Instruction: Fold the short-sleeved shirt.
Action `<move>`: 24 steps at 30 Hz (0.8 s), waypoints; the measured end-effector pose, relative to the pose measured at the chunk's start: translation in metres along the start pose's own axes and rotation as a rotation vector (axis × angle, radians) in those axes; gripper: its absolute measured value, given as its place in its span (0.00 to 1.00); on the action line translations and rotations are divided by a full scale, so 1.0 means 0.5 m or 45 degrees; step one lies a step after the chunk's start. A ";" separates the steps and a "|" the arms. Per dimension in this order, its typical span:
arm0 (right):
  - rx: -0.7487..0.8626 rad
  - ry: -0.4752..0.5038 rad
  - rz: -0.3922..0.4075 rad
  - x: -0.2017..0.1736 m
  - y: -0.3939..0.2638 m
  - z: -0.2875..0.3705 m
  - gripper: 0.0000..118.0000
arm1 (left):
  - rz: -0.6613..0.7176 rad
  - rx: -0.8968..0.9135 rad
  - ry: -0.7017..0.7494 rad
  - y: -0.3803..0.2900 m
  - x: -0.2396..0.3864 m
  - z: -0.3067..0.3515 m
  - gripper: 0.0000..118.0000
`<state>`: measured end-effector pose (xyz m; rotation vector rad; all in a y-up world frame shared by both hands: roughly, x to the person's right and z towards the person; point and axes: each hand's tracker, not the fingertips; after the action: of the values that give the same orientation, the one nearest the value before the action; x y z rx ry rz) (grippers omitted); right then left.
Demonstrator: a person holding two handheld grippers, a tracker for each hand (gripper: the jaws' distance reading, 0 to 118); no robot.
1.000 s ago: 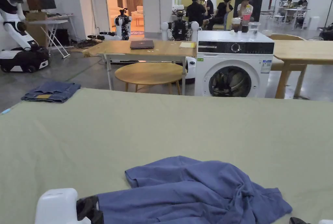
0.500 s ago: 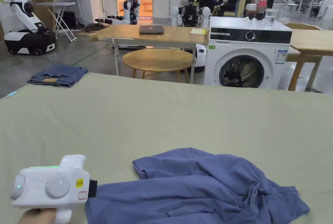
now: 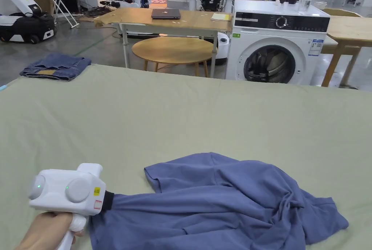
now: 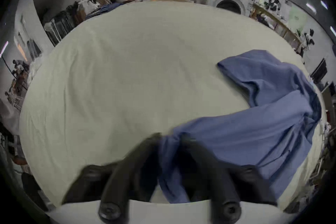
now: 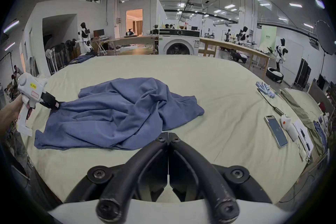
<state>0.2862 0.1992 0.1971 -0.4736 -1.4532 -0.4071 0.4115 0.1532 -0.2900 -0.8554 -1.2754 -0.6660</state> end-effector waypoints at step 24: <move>-0.539 0.007 -0.107 0.187 0.162 -0.447 0.97 | -0.019 -0.050 -0.068 -0.008 0.022 0.013 0.00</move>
<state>0.5252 0.1491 0.2726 -0.7487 -1.3854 -0.7899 0.4069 0.1571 -0.2781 -0.9019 -1.3212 -0.6864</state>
